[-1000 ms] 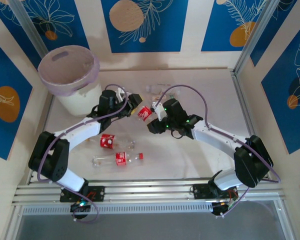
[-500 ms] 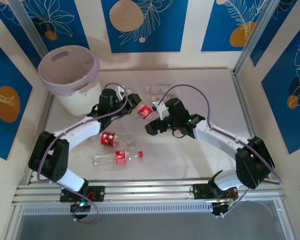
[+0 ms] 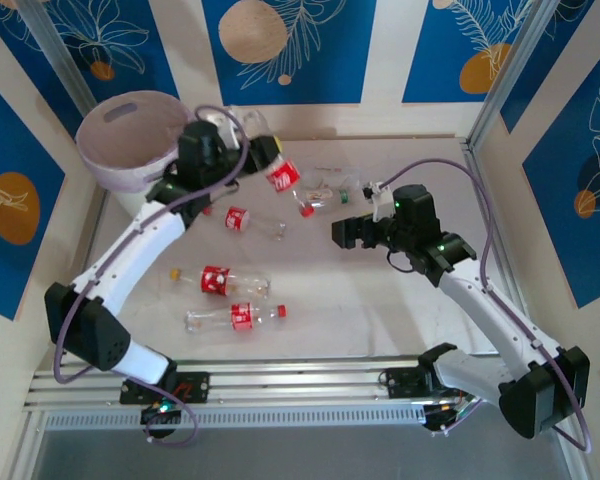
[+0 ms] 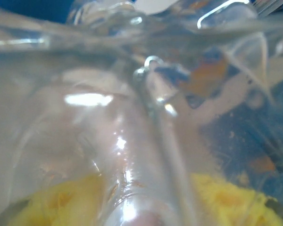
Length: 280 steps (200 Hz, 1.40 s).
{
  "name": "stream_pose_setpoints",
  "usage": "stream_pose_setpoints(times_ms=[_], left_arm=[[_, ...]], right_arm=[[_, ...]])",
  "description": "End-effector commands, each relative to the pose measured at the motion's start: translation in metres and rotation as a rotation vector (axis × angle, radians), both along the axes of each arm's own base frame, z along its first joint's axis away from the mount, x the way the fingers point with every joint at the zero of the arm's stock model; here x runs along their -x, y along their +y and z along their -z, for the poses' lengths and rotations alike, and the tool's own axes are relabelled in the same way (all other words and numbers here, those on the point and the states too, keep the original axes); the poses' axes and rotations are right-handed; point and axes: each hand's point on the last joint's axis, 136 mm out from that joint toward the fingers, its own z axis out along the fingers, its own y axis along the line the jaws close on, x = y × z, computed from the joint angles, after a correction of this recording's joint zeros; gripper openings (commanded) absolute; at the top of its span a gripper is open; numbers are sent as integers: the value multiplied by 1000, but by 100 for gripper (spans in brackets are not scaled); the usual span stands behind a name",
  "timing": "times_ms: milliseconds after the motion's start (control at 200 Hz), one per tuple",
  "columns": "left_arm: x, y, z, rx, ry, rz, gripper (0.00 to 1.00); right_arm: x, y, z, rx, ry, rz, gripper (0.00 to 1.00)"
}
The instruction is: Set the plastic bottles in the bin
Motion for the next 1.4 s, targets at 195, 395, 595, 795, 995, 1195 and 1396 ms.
stream_pose_setpoints(times_ms=[195, 395, 595, 795, 995, 1195, 1396], left_arm=[[-77, 145, -86, -24, -153, -347, 0], [-106, 252, -108, 115, -194, -593, 0], [-118, 342, -95, 255, -188, -798, 0], [-127, 370, -47, 148, -72, -877, 0], [-140, 366, 14, 118, 32, -867, 0], [-149, 346, 73, 1, 135, -816, 0], [-149, 340, 123, -32, 219, -798, 0]], right_arm=[[6, 1, 39, -4, 144, 18, 93], [5, 8, 41, -4, 155, -12, 93], [9, 7, 44, 13, 165, -15, 93], [9, 3, 49, 37, 175, -6, 93], [9, 4, 55, 42, 192, -8, 93], [9, 2, 59, 68, 200, -5, 93], [9, 3, 64, 76, 216, -5, 93]])
